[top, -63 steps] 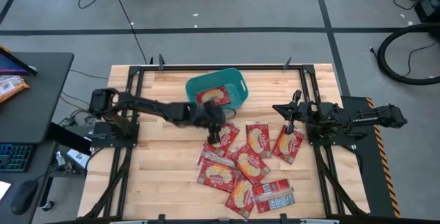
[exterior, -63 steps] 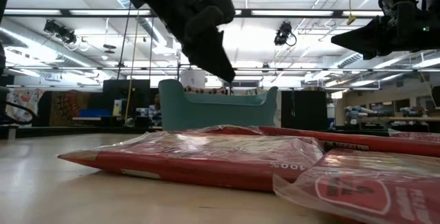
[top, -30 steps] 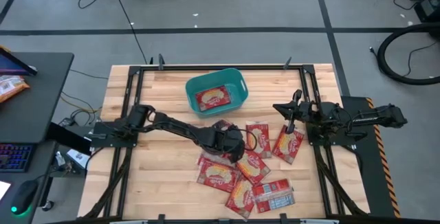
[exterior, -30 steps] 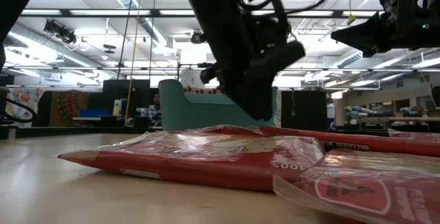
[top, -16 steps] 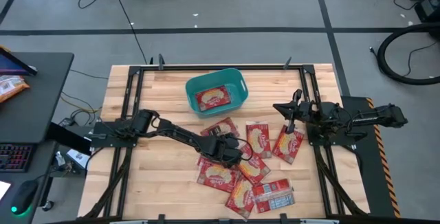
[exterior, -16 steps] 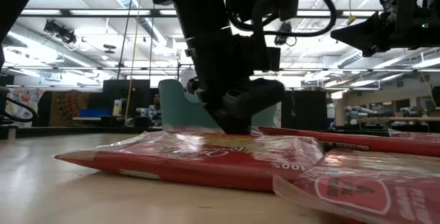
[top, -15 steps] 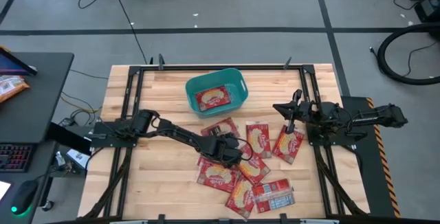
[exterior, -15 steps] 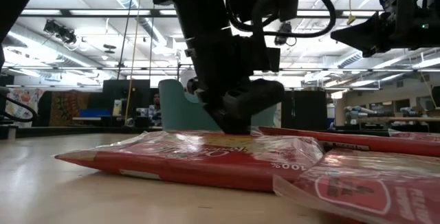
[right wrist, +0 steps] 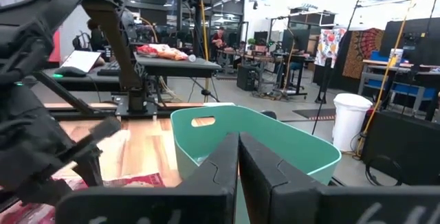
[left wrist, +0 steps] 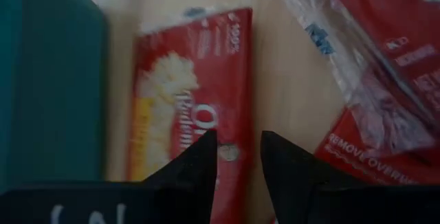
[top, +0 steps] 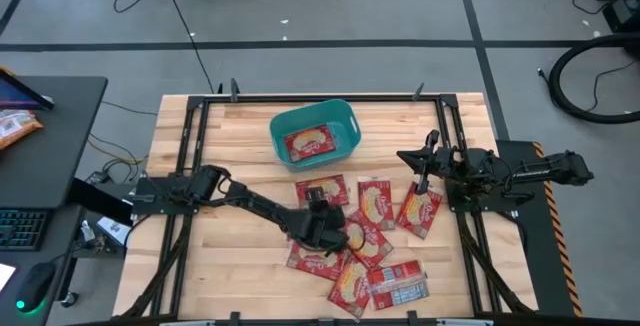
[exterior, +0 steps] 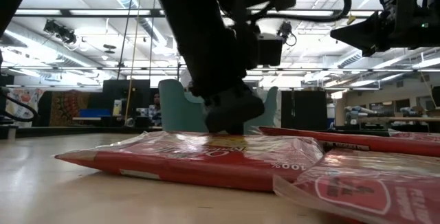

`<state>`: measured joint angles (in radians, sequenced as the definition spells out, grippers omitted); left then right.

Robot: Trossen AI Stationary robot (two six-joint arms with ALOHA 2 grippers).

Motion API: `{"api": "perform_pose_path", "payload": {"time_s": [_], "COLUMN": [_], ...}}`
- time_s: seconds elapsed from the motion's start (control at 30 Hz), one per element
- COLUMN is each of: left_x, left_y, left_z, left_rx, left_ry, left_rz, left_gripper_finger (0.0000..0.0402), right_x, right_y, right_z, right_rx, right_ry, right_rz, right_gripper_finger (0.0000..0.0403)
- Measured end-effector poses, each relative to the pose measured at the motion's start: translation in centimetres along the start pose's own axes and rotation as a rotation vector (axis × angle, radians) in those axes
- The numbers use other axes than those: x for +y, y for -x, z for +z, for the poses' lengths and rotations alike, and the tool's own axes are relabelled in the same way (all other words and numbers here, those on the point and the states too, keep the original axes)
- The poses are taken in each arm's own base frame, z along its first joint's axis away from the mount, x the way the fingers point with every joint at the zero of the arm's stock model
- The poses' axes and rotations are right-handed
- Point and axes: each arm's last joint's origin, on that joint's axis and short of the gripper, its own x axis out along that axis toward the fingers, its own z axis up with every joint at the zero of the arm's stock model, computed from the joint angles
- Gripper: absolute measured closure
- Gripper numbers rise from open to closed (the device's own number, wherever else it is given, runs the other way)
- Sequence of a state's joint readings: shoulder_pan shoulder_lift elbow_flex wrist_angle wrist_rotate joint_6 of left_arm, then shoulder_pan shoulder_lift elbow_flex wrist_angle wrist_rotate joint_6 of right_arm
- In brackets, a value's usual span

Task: Sort popcorn bags into baskets
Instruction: Put the red popcorn bag into the green bin

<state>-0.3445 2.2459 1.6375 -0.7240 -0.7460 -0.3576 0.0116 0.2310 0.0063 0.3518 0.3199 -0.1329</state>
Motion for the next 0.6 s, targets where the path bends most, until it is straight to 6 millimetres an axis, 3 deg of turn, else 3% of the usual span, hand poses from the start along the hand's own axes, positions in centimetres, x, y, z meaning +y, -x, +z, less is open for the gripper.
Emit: {"api": "perform_pose_path", "payload": {"time_s": [0.13,0.37,0.6], "left_x": [-0.1,0.7,0.2], "left_y": [0.2,-1.2,-2.2], "left_z": [0.0,0.0,-0.4], "left_rx": [-0.022,0.052,0.077], "left_ry": [-0.016,0.038,-0.007], "left_rz": [0.047,-0.048,-0.044], "left_gripper_finger": [0.0283,0.0283,0.0284], "right_x": [0.0,0.0,0.0], "right_y": [0.0,0.0,0.0], "right_z": [0.0,0.1,0.1], "right_rx": [-0.003,-0.006,-0.011], "right_ry": [-0.001,-0.002,-0.004], "right_rz": [0.000,-0.001,-0.002], "right_gripper_finger": [0.0383,0.0383,0.0383]}}
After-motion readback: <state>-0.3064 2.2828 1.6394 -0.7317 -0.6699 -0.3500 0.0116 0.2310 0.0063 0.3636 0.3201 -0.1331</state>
